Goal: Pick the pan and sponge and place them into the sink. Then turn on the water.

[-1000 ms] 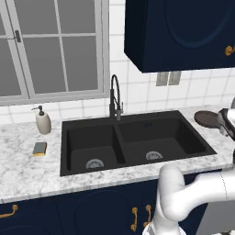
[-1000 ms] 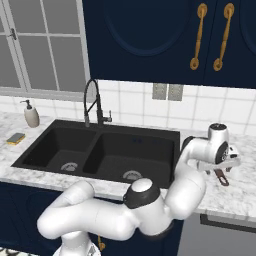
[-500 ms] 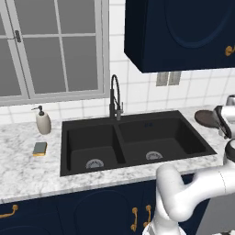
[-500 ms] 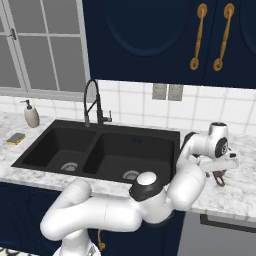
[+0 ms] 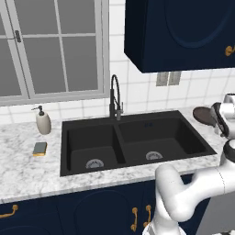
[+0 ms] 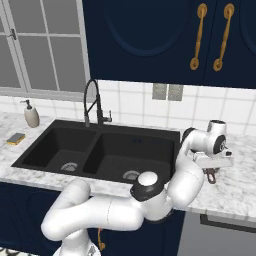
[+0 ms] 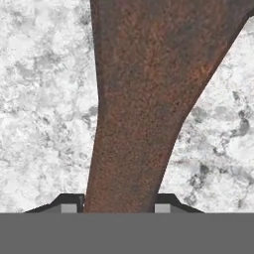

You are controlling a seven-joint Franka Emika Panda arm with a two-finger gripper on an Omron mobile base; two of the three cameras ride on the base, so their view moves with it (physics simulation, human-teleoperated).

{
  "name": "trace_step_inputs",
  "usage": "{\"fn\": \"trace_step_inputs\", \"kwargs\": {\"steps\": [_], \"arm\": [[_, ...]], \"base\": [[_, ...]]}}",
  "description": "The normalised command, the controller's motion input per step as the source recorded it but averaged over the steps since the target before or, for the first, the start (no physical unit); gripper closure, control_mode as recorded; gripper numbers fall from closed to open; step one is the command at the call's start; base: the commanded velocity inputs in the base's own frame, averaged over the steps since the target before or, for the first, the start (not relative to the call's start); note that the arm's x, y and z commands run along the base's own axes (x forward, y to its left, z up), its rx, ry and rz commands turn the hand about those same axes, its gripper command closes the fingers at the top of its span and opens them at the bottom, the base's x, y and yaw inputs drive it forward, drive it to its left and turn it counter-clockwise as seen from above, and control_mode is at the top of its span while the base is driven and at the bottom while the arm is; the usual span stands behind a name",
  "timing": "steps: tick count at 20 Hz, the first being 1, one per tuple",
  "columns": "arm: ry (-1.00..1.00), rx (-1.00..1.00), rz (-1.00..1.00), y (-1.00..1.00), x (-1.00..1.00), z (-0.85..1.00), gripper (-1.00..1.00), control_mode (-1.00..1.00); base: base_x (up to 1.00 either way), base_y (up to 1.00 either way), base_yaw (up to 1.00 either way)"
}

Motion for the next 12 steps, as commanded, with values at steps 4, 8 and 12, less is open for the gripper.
{"fn": "trace_step_inputs", "kwargs": {"steps": [4, 8, 12], "arm": [[-0.35, 0.0, 0.0, 0.69, 0.0, 0.0, 1.0, -1.0], [-0.42, -0.02, 0.0, 0.63, -0.41, 0.15, 1.0, -1.0], [-0.14, -0.09, 0.0, 0.65, -0.85, 0.22, 1.0, -1.0]], "base": [[0.0, 0.0, 0.0], [0.0, 0.0, 0.0], [0.0, 0.0, 0.0]]}}
